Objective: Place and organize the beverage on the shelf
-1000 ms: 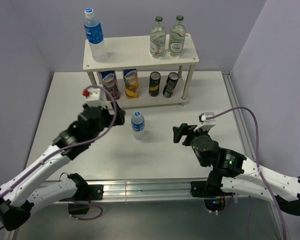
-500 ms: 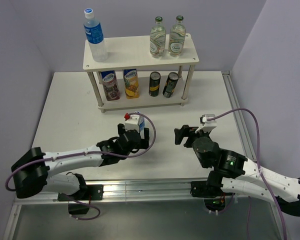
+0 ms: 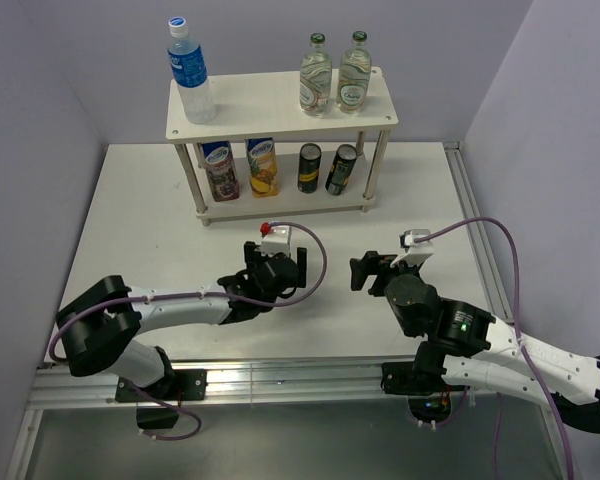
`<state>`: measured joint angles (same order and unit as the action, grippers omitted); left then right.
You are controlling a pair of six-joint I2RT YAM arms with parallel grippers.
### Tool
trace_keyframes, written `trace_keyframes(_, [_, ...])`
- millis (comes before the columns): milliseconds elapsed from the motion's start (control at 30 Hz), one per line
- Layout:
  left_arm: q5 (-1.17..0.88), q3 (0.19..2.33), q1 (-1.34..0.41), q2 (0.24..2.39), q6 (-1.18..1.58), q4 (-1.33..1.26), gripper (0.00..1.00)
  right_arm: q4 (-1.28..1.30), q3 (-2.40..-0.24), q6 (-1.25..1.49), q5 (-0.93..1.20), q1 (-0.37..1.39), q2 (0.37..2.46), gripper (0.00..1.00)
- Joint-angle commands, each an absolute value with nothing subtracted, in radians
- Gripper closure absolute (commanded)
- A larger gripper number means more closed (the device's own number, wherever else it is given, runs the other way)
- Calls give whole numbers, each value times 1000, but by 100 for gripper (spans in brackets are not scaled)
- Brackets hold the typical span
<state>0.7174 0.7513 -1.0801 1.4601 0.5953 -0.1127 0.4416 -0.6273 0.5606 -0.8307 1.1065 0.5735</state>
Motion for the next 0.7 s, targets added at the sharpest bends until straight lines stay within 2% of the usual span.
trace_keyframes(0, [755,792,-1051,1488,568,-209,1,420,-618,565,-859,1111,575,11])
trace_keyframes(300, [741,805,-988,1577,519,-336,1,396,-606,555,-862,1111,586,11])
trace_keyframes(367, [738,815,-971,1600,506,-360,3,388,-607,554,-859,1111,595,11])
trace_keyframes(467, [732,822,-953,1634,492,-403,26,376,-606,548,-859,1111,607,11])
trace_keyframes(533, [719,836,-943,1644,476,-408,85,376,-609,545,-859,1111,612,11])
trace_keyframes(567, [724,850,-942,1643,482,-381,97,382,-612,545,-861,1111,612,11])
trace_keyframes(667, [745,909,-945,1586,488,-246,100,394,-618,540,-871,1112,606,11])
